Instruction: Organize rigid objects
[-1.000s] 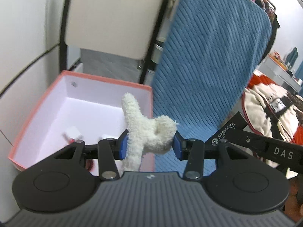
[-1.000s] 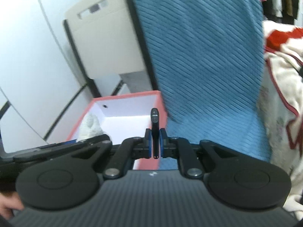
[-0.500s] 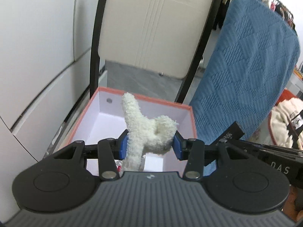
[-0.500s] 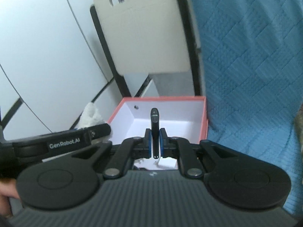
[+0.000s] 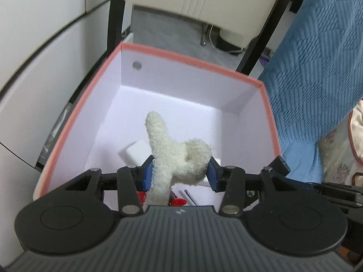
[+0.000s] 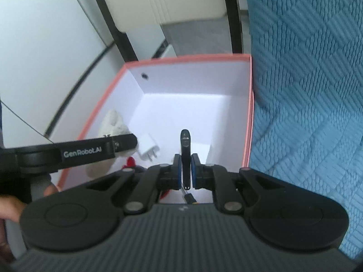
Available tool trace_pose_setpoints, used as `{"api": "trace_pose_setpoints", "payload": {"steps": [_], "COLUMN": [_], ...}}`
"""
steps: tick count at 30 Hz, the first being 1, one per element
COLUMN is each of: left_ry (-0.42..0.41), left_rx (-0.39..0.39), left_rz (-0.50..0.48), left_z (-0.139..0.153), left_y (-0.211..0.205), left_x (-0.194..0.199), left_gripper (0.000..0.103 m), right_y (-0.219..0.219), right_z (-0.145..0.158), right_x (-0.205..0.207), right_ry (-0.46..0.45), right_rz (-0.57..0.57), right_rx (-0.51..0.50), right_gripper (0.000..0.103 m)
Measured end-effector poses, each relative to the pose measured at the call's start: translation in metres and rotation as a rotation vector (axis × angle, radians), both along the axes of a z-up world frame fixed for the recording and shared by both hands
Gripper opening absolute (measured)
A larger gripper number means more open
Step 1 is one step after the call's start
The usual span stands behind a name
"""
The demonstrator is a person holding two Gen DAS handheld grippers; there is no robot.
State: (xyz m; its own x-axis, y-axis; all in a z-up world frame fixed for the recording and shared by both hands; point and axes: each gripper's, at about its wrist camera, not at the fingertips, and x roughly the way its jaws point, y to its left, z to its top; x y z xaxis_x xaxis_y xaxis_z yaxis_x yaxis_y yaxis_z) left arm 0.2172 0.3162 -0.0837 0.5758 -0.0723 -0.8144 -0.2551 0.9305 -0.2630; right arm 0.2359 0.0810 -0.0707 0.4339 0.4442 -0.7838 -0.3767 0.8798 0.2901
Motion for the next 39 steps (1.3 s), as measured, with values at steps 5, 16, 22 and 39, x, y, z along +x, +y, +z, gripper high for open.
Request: {"api": "trace_pose_setpoints", "payload": {"steps": [5, 16, 22, 39], "left_ry": [0.054, 0.06, 0.011, -0.247], "left_rx": [0.007, -0.001, 0.01, 0.108], "left_rz": [-0.013, -0.013, 0.003, 0.07], "left_z": [-0.021, -0.032, -0.012, 0.132], "left_y": [-0.003, -0.003, -0.003, -0.03], "left_x": [0.012, 0.012, 0.0, -0.092], "left_gripper": [0.052, 0.054, 0.062, 0.063], "right_y": [0.004, 0.011, 0.002, -0.036], "right_z": [-0.022, -0.034, -0.016, 0.096], "right_x": [0.008, 0.008, 0.003, -0.056], "right_ry": [0.043, 0.043, -0.003, -0.234], "right_rz": [-0.02, 0.018, 0.026, 0.026], "right_rx": [0.0, -0.024, -0.014, 0.105], "right_gripper": [0.012, 0.013, 0.014, 0.014]}}
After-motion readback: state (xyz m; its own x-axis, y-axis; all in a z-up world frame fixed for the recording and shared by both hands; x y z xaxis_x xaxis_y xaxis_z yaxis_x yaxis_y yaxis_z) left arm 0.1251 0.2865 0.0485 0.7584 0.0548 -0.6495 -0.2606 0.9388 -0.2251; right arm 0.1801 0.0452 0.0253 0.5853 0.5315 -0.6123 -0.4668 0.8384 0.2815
